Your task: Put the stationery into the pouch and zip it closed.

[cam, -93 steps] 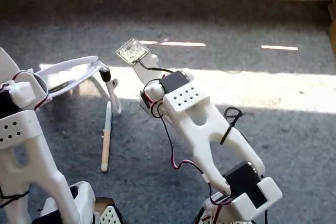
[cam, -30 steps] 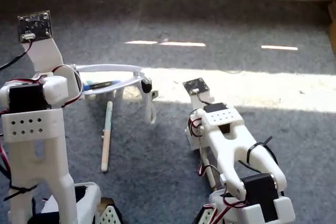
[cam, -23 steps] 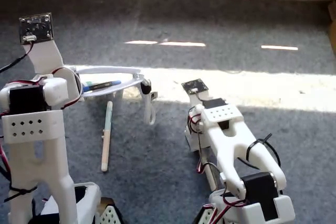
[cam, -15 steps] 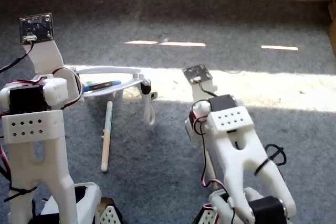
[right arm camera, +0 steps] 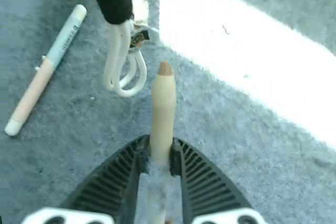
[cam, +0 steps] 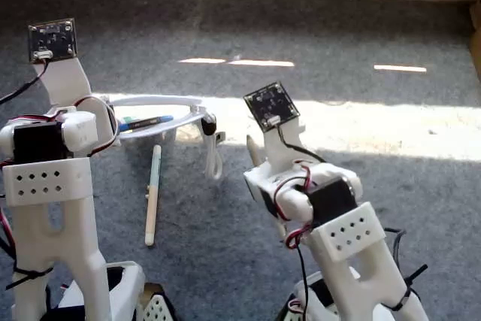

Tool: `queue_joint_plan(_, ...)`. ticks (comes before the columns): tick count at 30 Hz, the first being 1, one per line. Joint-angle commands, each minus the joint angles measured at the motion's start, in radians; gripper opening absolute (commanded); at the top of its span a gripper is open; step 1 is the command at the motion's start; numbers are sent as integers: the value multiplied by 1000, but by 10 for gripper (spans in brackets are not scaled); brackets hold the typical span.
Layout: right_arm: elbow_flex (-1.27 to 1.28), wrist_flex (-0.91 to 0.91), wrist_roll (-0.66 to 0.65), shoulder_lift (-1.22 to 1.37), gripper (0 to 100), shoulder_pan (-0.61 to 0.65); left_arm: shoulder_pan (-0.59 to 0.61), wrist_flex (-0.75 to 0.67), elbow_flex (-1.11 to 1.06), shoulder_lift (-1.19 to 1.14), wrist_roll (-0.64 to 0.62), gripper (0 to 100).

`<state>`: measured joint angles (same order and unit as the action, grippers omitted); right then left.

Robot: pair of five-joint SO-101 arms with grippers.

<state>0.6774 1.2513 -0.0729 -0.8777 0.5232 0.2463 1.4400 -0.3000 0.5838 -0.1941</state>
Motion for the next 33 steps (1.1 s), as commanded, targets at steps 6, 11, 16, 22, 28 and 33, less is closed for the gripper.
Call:
queue_joint_plan(6,-232,-4,23,-81,5,127,15,-6,4,13,9,7)
queue_joint_plan(11,-294,-4,23,-84,5,170,15,-5,4,13,9,7)
queue_joint_plan(16,-348,-5,18,-84,5,234,15,-3,2,13,9,7)
queue_joint_plan(22,-361,-143,17,-85,5,283,15,0,2,13,9,7)
queue_joint_plan(28,-357,-314,17,-85,5,318,15,-6,-16,13,9,7)
queue_joint_plan(33,-357,-473,20,-85,5,337,15,-6,-16,13,9,7)
